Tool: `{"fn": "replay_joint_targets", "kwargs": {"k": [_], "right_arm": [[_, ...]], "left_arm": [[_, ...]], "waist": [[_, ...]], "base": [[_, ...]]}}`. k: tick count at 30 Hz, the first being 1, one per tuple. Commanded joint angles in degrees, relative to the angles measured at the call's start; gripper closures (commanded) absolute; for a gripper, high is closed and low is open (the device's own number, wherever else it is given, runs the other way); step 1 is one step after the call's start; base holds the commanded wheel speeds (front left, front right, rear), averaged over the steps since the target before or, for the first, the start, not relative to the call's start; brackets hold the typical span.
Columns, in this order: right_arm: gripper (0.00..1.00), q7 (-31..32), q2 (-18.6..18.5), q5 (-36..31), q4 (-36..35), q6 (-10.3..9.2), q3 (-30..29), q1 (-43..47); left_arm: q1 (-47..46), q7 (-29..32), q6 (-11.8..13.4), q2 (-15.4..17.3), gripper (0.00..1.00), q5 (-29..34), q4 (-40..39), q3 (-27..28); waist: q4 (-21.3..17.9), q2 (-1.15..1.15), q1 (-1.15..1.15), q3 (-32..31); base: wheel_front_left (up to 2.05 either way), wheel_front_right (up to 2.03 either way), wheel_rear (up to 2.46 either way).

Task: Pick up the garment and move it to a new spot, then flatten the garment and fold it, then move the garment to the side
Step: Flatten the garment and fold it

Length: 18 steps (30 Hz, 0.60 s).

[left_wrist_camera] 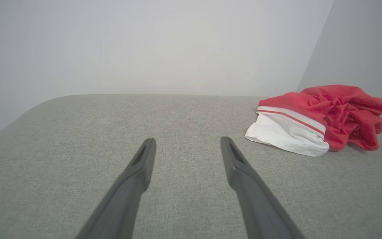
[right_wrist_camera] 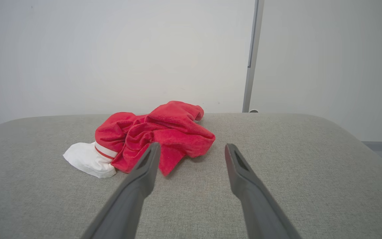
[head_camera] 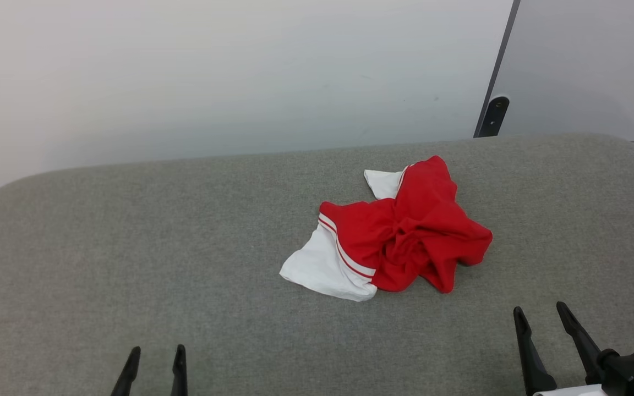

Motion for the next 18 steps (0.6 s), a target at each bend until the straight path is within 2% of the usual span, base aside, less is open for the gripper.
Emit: {"fn": "replay_joint_targets", "kwargs": {"k": [1, 3, 6, 10, 13, 18], "right_arm": [[0.00, -0.31, 0.11, 0.19, 0.09, -0.08, 0.11, -0.53], [0.00, -0.41, 0.22, 0.26, 0.14, -0.08, 0.31, -0.92], [0.00, -0.68, 0.55, 0.19, 0.33, -0.08, 0.32, -1.40], [0.00, -1.32, 0.96, 0.45, 1.01, -0.08, 0.97, -2.18], [0.00, -1.88, 1.19, 0.72, 1.64, -0.08, 1.71, -3.39], [0.00, -3.05, 1.68, 1.28, 3.18, -0.08, 2.53, -5.62]], "left_arm": [[0.13, 0.00, -0.41, -0.25, 0.00, 0.47, 0.17, 0.08], [-1.16, -0.01, -1.24, -0.13, 0.00, 0.49, 0.32, -0.33], [-6.41, 0.65, -2.86, 2.00, 0.00, 1.93, 1.09, -1.68], [-18.05, 5.68, -5.25, 4.85, 0.00, 1.47, 2.96, -4.09], [-27.45, 12.88, -6.37, 6.54, 0.00, -0.90, 7.26, -6.14], [-40.36, 30.06, -6.89, 8.97, 0.00, -7.86, 17.65, -12.15]], "waist": [[-0.06, 0.00, 0.00, 0.05], [-0.30, 0.00, 0.00, 0.26], [-0.43, 0.00, 0.00, 0.64], [-0.97, 0.00, 0.00, 1.80], [-2.02, 0.00, 0.00, 3.67], [-3.84, 0.00, 0.00, 6.51]], "base": [[0.00, 0.00, 0.00], [0.00, 0.00, 0.00], [0.00, 0.00, 0.00], [0.00, 0.00, 0.00], [0.00, 0.00, 0.00], [0.00, 0.00, 0.00]]}}
